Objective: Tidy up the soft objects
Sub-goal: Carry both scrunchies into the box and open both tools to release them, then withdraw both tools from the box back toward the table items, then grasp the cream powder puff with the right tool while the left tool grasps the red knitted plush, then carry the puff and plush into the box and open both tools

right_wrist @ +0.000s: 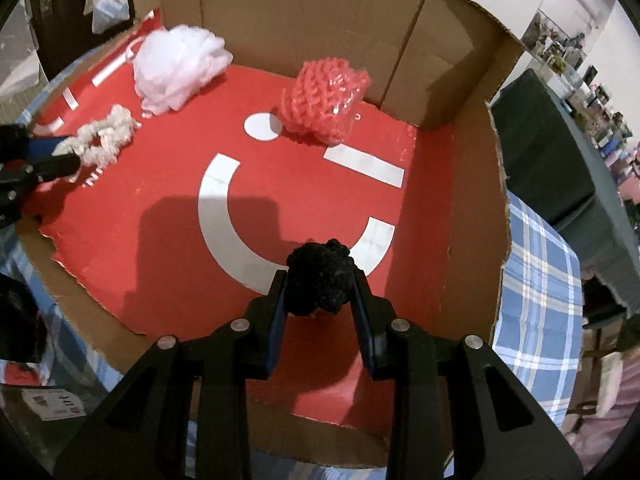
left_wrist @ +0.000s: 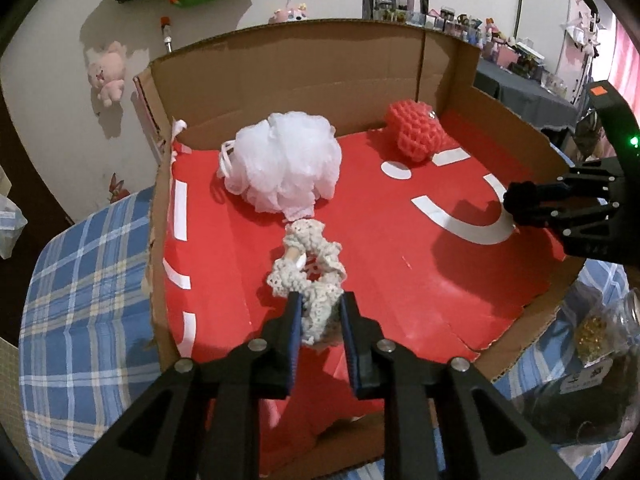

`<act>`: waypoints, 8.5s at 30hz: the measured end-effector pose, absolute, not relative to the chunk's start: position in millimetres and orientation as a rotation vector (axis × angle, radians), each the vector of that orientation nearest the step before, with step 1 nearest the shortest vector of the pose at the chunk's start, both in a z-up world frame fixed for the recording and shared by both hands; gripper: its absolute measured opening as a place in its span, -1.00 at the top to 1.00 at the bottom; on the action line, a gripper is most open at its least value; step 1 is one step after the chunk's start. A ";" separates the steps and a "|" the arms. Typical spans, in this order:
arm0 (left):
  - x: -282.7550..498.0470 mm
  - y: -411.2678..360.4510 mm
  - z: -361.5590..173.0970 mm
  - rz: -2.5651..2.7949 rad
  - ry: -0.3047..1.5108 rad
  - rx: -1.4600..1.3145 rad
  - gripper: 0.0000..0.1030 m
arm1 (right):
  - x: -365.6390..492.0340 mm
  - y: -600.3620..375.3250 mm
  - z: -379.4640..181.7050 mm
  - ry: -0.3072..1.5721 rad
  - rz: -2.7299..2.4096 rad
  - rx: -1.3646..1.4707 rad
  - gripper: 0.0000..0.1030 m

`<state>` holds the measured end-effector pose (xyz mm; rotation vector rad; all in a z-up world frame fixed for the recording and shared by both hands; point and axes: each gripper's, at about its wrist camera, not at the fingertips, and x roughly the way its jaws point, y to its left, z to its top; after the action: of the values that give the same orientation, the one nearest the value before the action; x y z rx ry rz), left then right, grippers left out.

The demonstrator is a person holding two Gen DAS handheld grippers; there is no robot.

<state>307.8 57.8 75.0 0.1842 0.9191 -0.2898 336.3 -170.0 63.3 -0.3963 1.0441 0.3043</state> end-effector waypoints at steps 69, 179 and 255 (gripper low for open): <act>5.8 24.1 126.0 -0.132 0.363 -0.028 -1.00 | 12.2 -198.1 112.6 0.491 0.137 -0.087 -0.87; 61.6 25.4 67.9 -0.314 0.686 0.007 0.08 | 58.3 -208.8 65.2 0.725 0.342 -0.083 0.32; 265.5 28.5 120.2 -0.511 0.811 0.259 0.08 | 291.4 -172.6 109.6 0.914 0.666 -0.268 0.31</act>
<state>265.5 28.5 120.2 0.2592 0.8109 -0.5110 291.4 -172.6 109.6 -0.2681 0.9142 0.6655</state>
